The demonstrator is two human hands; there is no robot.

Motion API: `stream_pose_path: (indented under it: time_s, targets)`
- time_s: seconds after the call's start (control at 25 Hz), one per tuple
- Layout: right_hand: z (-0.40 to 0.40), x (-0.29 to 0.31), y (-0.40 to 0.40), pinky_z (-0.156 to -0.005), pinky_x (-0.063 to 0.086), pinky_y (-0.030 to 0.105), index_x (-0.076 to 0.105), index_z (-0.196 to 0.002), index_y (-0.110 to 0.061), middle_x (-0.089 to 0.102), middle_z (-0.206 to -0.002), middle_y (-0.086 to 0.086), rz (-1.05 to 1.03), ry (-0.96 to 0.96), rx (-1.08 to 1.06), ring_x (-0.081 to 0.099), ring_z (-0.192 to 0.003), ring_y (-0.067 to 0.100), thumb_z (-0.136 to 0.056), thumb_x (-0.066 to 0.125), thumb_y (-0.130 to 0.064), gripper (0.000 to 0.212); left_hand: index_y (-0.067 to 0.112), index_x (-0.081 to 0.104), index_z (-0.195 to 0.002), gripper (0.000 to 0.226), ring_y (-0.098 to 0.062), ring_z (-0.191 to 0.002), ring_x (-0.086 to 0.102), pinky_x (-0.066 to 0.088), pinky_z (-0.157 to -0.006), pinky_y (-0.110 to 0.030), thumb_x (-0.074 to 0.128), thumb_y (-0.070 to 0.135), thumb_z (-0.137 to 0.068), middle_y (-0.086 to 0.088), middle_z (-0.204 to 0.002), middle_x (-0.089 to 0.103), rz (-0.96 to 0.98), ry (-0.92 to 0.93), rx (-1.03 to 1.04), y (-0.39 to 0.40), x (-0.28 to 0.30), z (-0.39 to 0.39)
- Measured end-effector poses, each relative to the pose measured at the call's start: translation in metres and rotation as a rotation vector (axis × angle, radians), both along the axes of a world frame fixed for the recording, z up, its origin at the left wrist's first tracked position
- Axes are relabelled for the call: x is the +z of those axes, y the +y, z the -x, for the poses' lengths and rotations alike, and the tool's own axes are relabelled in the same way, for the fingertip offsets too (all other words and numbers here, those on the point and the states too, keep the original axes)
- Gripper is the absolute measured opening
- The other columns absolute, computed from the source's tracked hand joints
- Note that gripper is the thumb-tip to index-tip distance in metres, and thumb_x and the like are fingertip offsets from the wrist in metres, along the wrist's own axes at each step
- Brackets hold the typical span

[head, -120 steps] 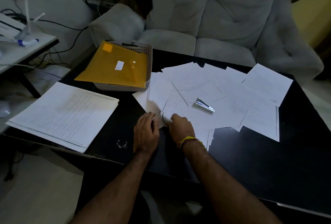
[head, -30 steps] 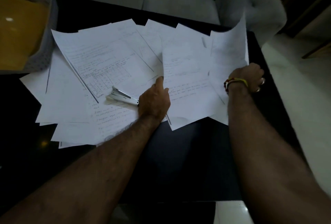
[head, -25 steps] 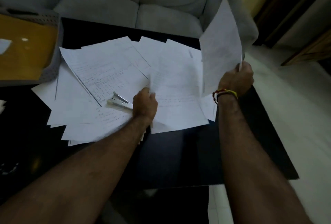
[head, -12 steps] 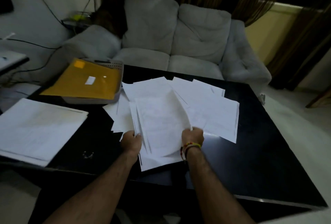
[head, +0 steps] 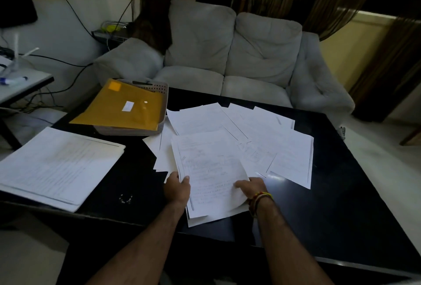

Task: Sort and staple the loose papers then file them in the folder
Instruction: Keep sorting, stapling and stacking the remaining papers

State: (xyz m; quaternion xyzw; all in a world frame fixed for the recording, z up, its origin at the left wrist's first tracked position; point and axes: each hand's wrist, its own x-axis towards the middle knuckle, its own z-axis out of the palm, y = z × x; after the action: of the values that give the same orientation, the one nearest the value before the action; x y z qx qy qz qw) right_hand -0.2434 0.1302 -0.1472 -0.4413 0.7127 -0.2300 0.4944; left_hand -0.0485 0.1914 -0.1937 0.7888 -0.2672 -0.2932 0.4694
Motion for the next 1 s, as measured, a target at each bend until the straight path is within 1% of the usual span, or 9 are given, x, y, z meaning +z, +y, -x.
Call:
stream_pose_path:
  time_s: [0.12,0.24,0.32,0.4,0.48,0.56,0.72,0.88,1.0]
  targets:
    - [0.018,0.007,0.002,-0.069,0.058,0.035,0.06,-0.097,-0.011,0.059,-0.103,0.002,-0.075,-0.114,-0.087,0.057,-0.093,0.025,-0.076,0.077,-0.046,0.044,0.002,0.061,-0.108,0.019,-0.026,-0.097,0.061,0.048,-0.079,-0.028,0.055,0.005,-0.09,-0.006,-0.105,0.064,0.02,0.006,-0.05,0.006,0.004,0.001]
    - [0.017,0.007,0.003,-0.066,0.054,0.038,0.062,-0.097,-0.012,0.055,-0.096,0.001,-0.06,-0.077,-0.069,0.052,-0.086,0.024,-0.08,0.073,-0.048,0.041,0.009,0.06,-0.103,0.024,-0.019,-0.091,0.064,0.051,-0.072,-0.026,0.051,-0.001,-0.083,0.002,-0.099,0.066,0.067,0.058,-0.066,0.014,0.004,-0.002]
    - [-0.001,0.002,0.001,-0.072,0.054,0.037,0.066,-0.088,0.004,0.056,-0.082,0.007,0.073,0.065,-0.022,0.054,-0.076,0.025,-0.079,0.075,-0.044,0.049,0.011,0.061,-0.096,0.025,-0.019,-0.087,0.066,0.049,-0.062,-0.023,0.049,-0.002,-0.079,0.004,-0.093,0.068,0.087,0.078,-0.045,0.016,0.004,-0.007]
    - [-0.026,0.005,0.0,-0.091,0.049,0.041,0.065,-0.101,-0.004,0.063,-0.1,0.012,0.224,0.307,0.017,0.059,-0.096,0.031,-0.079,0.072,-0.046,0.048,0.01,0.063,-0.096,0.026,-0.019,-0.086,0.066,0.046,-0.059,-0.021,0.048,-0.001,-0.079,0.002,-0.092,0.069,0.107,0.061,-0.029,0.016,0.006,-0.011]
    - [-0.054,0.015,-0.003,-0.093,0.043,0.045,0.057,-0.118,-0.015,0.058,-0.119,0.011,0.371,0.661,0.092,0.053,-0.112,0.034,-0.081,0.064,-0.051,0.052,0.009,0.065,-0.101,0.026,-0.02,-0.087,0.065,0.047,-0.062,-0.022,0.049,0.002,-0.081,0.0,-0.097,0.069,0.114,0.015,-0.013,0.014,0.011,-0.021]
    - [-0.081,0.027,-0.011,-0.09,0.041,0.045,0.053,-0.123,-0.018,0.055,-0.121,0.01,0.492,0.858,0.221,0.051,-0.113,0.033,-0.085,0.058,-0.052,0.051,0.013,0.064,-0.106,0.023,-0.019,-0.086,0.066,0.05,-0.066,-0.025,0.052,0.011,-0.086,0.003,-0.097,0.069,0.097,-0.115,-0.032,0.011,0.011,-0.039]
    - [-0.139,0.028,-0.034,-0.094,0.038,0.046,0.054,-0.127,-0.021,0.056,-0.124,0.008,0.569,0.824,0.493,0.048,-0.119,0.033,-0.091,0.053,-0.048,0.045,0.019,0.065,-0.099,0.022,-0.019,-0.08,0.068,0.055,-0.067,-0.031,0.056,0.037,-0.091,0.003,-0.087,0.073,0.035,-0.329,-0.044,0.003,-0.003,-0.067]
    - [-0.184,0.031,-0.055,-0.102,0.03,0.053,0.057,-0.12,-0.016,0.059,-0.122,0.008,0.496,0.899,0.58,0.047,-0.121,0.036,-0.088,0.06,-0.039,0.039,0.023,0.066,-0.091,0.022,-0.011,-0.07,0.065,0.056,-0.063,-0.03,0.057,0.043,-0.089,0.007,-0.077,0.07,-0.013,-0.409,-0.082,-0.005,-0.016,-0.071]
    - [-0.21,0.044,-0.078,-0.104,0.035,0.055,0.056,-0.12,-0.015,0.061,-0.121,0.01,0.444,0.883,0.636,0.051,-0.117,0.035,-0.084,0.066,-0.038,0.044,0.024,0.064,-0.086,0.016,-0.006,-0.066,0.061,0.055,-0.064,-0.029,0.057,0.038,-0.09,0.01,-0.074,0.066,0.015,-0.426,-0.152,-0.006,-0.019,-0.073]
